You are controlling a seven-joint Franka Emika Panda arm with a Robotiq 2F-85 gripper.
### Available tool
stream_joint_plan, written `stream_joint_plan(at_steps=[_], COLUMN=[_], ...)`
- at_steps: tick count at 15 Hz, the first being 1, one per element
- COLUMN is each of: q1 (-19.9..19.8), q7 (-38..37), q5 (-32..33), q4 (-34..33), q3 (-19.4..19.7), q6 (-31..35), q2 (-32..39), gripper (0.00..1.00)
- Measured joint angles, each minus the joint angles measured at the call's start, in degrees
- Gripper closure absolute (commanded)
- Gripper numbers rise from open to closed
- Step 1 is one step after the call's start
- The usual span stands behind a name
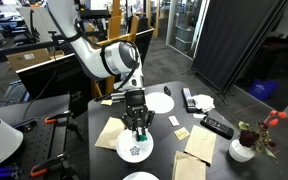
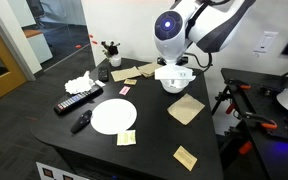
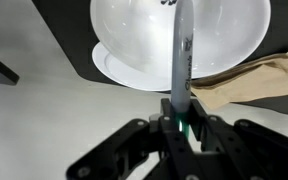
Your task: Place the green marker inside the white bowl
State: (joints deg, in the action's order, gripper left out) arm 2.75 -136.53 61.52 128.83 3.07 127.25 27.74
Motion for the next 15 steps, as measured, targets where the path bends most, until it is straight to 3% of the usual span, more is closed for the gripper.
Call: stream_joint_plan(at_steps=[7, 15], q1=[0.1, 0.8], q7=[0.2, 0.3], q5=[-2.3, -3.1], q4=[-1.5, 0.3], q3=[0.0, -0.7], q6=[-0.2, -2.3], q2=[1.3, -4.0], gripper=[0.00, 0.00])
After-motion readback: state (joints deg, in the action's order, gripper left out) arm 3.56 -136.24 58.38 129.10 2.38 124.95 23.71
